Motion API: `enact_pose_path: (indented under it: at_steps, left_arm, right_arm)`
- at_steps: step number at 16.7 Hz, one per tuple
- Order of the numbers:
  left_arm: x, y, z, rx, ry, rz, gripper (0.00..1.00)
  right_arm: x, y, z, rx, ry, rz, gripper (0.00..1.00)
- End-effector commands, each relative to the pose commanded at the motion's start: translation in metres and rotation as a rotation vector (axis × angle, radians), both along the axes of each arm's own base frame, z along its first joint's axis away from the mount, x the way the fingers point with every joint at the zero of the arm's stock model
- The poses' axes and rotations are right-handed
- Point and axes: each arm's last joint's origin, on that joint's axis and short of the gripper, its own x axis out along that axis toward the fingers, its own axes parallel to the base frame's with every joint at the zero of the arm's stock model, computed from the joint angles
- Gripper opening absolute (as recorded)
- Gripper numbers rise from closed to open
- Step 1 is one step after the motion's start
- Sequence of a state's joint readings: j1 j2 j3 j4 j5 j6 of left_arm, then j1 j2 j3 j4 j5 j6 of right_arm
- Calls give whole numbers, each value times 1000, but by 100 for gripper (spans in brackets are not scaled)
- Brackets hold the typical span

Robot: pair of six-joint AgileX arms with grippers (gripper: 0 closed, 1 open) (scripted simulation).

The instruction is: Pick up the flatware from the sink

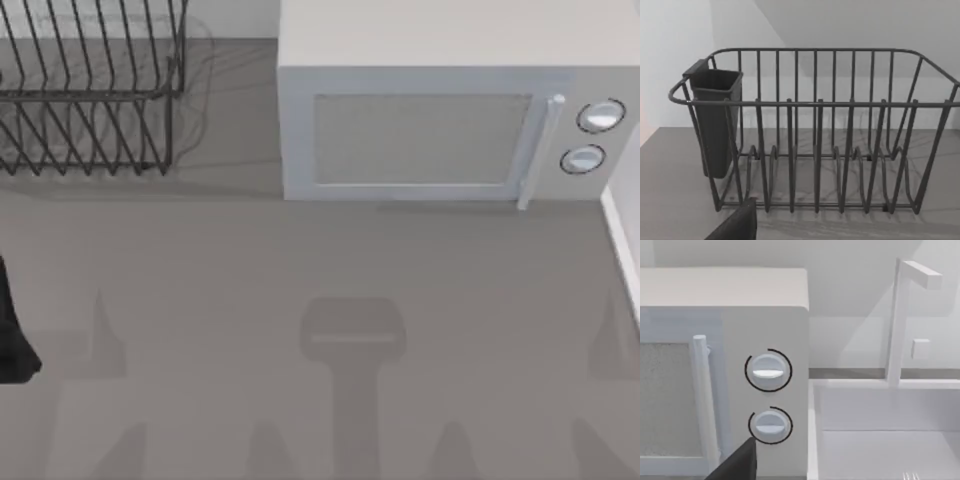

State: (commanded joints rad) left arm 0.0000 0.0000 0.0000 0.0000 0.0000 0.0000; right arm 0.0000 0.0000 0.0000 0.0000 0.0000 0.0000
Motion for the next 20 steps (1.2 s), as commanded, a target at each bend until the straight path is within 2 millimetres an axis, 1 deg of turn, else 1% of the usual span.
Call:
enact_pose_path:
  at_steps: [6,8,10,13,15,17,20]
  left_arm:
    - [0,0,0,0,0,0,100]
    - [0,0,0,0,0,0,100]
    - [0,0,0,0,0,0,100]
    - [0,0,0,0,0,0,100]
    - [0,0,0,0,0,0,100]
    - [0,0,0,0,0,0,100]
    - [0,0,0,0,0,0,100]
  right_arm:
    - [0,0,0,0,0,0,100]
    - [0,0,5,-3,19,-3,100]
    - [2,-1,16,-10,65,-11,100]
    - [10,-3,43,-25,178,-28,100]
    - [22,-5,65,-37,278,-41,100]
    - [41,-9,87,-48,391,-54,100]
    - [83,-17,117,-61,583,-69,100]
